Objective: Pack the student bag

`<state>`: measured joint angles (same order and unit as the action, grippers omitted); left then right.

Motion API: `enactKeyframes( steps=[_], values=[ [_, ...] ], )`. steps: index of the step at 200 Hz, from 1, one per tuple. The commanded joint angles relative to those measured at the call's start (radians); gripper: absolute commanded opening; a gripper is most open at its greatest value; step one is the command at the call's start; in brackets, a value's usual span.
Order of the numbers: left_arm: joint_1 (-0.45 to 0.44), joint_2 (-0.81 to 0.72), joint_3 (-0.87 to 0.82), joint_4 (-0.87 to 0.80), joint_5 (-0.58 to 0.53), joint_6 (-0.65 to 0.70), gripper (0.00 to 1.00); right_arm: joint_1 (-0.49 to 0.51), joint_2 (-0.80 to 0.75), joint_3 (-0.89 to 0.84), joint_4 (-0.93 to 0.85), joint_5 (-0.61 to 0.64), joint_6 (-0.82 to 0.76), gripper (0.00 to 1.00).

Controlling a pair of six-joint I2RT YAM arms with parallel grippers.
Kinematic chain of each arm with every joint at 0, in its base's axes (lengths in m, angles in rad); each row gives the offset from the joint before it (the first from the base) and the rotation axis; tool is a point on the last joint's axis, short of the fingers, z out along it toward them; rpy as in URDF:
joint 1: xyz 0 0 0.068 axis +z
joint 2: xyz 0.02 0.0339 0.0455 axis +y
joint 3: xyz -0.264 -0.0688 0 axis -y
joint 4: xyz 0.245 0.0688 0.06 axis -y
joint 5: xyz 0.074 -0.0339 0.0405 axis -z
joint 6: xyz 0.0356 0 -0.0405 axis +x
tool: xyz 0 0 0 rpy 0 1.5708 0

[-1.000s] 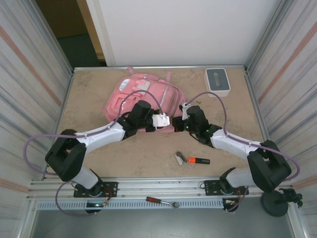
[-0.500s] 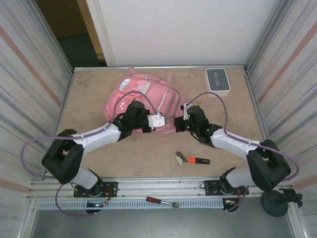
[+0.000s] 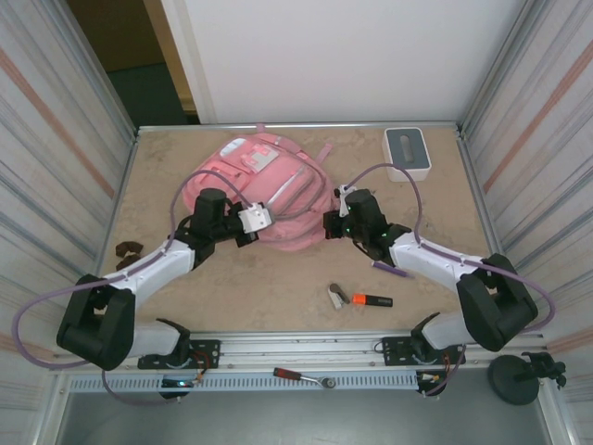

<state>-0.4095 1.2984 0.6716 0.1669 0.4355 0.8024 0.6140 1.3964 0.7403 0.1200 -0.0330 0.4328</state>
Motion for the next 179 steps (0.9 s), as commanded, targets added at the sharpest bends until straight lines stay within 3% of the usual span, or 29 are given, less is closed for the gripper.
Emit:
enactKeyframes(
  steps=[1,38,52,108,179],
  values=[
    [0.024,-0.034,-0.004,0.041,-0.043,-0.055,0.02,0.015,0.03,0.021,-0.016,0.036,-0.023,0.0],
    [0.001,-0.032,0.014,0.0,0.0,-0.085,0.19,0.01,0.059,0.012,0.036,-0.033,-0.049,0.0],
    [-0.016,-0.03,0.012,-0.01,-0.006,-0.074,0.2,-0.004,0.045,0.008,0.051,-0.076,-0.074,0.0],
    [-0.023,-0.014,0.02,-0.021,-0.029,-0.075,0.17,-0.139,0.13,0.136,-0.054,-0.398,-0.323,0.35],
    [-0.026,-0.025,0.02,-0.035,-0.041,-0.063,0.18,-0.155,0.291,0.274,-0.153,-0.48,-0.659,0.44]
  ],
)
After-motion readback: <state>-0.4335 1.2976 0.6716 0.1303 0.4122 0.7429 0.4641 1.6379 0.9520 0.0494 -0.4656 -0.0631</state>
